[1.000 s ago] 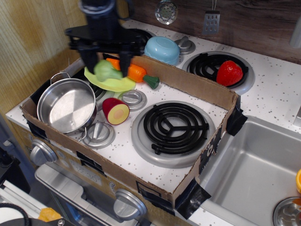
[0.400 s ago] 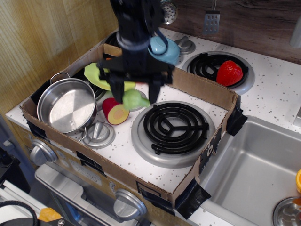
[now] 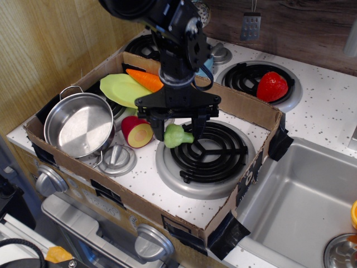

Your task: Take broccoli out of pan

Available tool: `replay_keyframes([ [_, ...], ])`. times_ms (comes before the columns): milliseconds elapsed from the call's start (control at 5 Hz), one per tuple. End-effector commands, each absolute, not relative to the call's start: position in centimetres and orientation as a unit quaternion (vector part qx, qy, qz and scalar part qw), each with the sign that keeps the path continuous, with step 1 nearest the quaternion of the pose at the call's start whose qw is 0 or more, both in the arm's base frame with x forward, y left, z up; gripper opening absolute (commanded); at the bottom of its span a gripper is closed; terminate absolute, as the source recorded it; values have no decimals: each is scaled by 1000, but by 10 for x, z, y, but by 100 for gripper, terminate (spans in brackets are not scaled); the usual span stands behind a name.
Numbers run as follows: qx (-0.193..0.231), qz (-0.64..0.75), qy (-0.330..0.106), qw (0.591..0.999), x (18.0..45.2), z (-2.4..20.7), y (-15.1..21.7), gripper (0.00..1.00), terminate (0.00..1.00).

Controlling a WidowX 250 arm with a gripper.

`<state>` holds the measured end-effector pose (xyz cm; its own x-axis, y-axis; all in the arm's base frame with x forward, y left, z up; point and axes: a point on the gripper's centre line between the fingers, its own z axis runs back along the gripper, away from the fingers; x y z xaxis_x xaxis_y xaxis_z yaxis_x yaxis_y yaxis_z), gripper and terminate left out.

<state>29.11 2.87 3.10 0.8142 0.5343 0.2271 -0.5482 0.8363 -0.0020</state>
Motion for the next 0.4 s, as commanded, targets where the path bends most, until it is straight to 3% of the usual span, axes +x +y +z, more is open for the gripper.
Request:
replay_keyframes([
  [0,10,310,-150,939,319,40,23,100,0],
  [200,22,314,-158,936,322,50,21,100,0],
])
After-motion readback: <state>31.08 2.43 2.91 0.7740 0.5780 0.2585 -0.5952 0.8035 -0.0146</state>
